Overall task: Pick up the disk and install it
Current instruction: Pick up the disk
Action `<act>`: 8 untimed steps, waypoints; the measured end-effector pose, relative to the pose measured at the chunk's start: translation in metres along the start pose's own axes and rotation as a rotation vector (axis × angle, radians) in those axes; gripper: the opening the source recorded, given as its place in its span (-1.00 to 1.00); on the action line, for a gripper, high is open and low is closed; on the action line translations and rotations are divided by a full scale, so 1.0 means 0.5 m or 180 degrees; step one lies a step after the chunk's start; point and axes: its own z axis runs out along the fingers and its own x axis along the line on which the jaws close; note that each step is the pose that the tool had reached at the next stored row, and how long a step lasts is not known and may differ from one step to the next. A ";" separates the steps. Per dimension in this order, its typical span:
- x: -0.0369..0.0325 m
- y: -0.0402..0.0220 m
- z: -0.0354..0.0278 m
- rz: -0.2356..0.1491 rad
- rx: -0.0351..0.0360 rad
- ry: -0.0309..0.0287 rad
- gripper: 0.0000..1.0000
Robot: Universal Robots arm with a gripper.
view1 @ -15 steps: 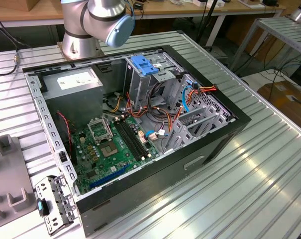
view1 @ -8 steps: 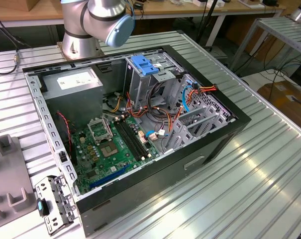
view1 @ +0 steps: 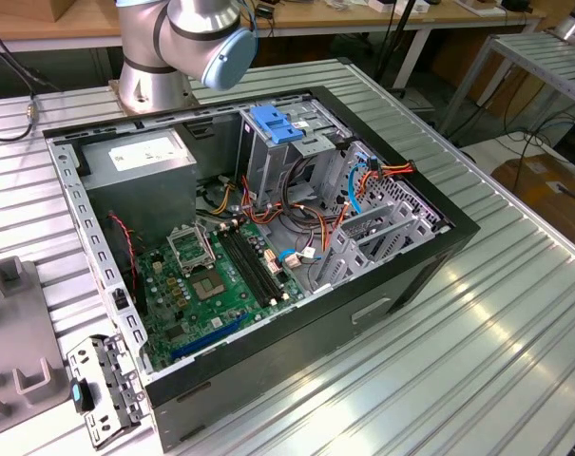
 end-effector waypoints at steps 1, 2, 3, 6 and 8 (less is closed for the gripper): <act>0.000 0.000 -0.001 0.0000 0.0000 0.0000 -0.26; 0.000 0.000 -0.002 0.0000 0.0000 0.0000 -0.26; 0.000 0.000 -0.003 0.0000 0.0000 0.0000 -0.26; 0.000 0.000 -0.008 0.0000 0.0000 0.0000 -0.26; 0.000 0.000 -0.011 0.0000 -0.0001 0.0000 -0.26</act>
